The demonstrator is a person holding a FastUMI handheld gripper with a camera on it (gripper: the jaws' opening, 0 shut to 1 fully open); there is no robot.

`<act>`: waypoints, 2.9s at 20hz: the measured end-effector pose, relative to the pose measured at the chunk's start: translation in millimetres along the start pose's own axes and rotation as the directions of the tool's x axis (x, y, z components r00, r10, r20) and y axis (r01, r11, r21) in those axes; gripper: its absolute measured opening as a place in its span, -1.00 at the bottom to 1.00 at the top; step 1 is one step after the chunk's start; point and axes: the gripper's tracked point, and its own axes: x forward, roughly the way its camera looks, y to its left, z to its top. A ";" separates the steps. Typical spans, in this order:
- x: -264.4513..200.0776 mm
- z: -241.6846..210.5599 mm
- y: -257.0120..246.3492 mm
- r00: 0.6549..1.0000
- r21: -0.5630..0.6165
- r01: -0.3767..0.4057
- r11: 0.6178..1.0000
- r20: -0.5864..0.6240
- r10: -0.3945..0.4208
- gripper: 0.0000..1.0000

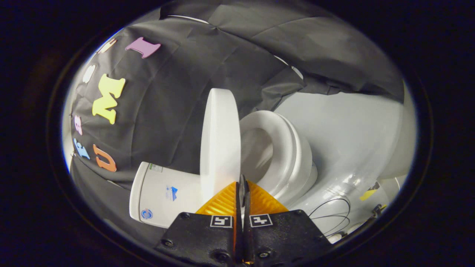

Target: Open the toilet lid.

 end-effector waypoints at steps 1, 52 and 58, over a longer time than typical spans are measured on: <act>-2.3 -0.6 5.1 1.000 -0.013 -0.001 1.000 0.003 0.001 -0.91; -36.3 -36.5 143.1 0.989 -0.425 0.113 0.898 0.137 -0.059 -0.92; -40.8 -41.3 157.1 0.987 -0.458 0.128 0.880 0.150 -0.065 -0.92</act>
